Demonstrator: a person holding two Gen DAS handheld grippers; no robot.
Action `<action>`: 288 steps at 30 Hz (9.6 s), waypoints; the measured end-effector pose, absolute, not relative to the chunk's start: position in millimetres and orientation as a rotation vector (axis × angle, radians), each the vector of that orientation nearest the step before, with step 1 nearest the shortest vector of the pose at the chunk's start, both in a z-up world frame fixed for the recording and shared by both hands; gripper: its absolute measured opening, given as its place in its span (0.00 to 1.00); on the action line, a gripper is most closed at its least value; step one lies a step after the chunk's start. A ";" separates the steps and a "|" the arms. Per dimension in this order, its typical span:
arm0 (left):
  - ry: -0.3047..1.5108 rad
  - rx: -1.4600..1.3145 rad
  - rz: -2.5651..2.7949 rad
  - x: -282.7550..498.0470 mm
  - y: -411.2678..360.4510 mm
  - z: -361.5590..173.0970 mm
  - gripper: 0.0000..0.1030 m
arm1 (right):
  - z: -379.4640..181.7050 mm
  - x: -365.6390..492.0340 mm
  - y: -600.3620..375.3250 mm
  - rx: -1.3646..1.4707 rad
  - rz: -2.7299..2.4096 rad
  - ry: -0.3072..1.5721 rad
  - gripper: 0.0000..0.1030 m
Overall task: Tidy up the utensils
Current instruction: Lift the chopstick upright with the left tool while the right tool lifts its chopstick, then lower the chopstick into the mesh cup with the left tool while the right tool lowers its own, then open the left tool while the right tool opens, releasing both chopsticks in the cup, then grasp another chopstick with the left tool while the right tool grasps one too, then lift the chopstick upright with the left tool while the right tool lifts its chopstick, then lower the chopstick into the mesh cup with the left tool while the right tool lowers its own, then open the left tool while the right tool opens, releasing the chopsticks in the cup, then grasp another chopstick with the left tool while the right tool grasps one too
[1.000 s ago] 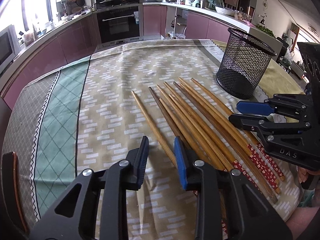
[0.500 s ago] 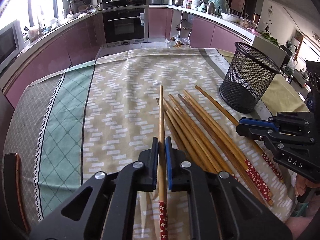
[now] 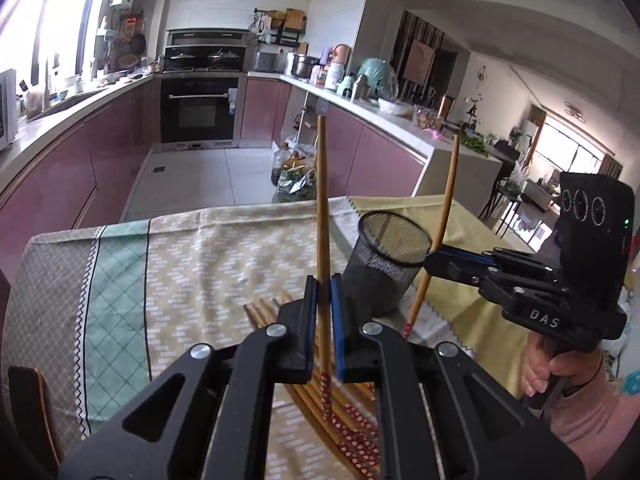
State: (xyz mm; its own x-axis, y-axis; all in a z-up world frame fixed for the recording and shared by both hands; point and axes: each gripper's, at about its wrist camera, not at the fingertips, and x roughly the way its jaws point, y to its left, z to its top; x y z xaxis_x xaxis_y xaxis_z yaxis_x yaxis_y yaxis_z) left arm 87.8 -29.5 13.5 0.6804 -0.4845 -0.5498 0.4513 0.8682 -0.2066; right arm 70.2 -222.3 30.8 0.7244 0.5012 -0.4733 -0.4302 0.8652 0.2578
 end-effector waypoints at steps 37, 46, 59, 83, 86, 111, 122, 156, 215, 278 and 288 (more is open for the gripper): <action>0.662 0.018 -0.615 192.2 -140.3 18.8 0.07 | 78.2 151.6 -290.9 0.167 0.356 0.404 0.05; 0.698 0.046 -0.611 203.4 -145.9 3.6 0.08 | 39.6 176.5 -275.8 0.157 0.387 0.653 0.05; 0.570 0.076 -0.468 167.9 -111.1 16.4 0.41 | 23.1 157.0 -267.6 0.125 0.319 0.619 0.34; 0.861 0.114 -0.366 95.6 -29.6 -99.5 0.48 | -64.4 89.2 -179.2 -0.015 0.523 0.897 0.37; 0.872 0.118 -0.373 93.8 -31.3 -100.9 0.48 | -64.6 88.6 -179.8 -0.028 0.500 0.903 0.36; 0.933 0.092 -0.392 104.2 -25.2 -104.2 0.35 | -70.5 101.6 -155.8 -0.146 0.443 0.934 0.30; 0.951 0.069 -0.373 125.6 -24.3 -104.3 0.29 | -70.8 113.8 -147.8 -0.122 0.445 0.929 0.16; 0.954 0.045 -0.332 123.4 -24.2 -108.1 0.12 | -42.9 92.0 -174.4 0.011 0.522 0.852 0.06; 0.564 -0.042 -0.652 158.1 -116.2 80.9 0.07 | 65.6 133.9 -276.7 0.126 0.383 0.499 0.05; 0.882 0.038 -0.374 99.2 -23.6 -99.2 0.56 | -61.8 83.6 -180.9 0.032 0.561 0.887 0.36; 0.913 0.067 -0.355 99.1 -31.0 -106.6 0.55 | -64.3 84.8 -175.5 0.002 0.546 0.896 0.36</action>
State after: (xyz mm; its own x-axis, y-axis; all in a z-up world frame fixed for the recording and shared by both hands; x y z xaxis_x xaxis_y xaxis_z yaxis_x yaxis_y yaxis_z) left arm 99.1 -31.0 -106.6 0.5573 -0.2728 -0.7842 0.3288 0.9398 -0.0932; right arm 84.8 -175.5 -64.3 0.4985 0.4522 -0.7396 -0.4502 0.8641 0.2249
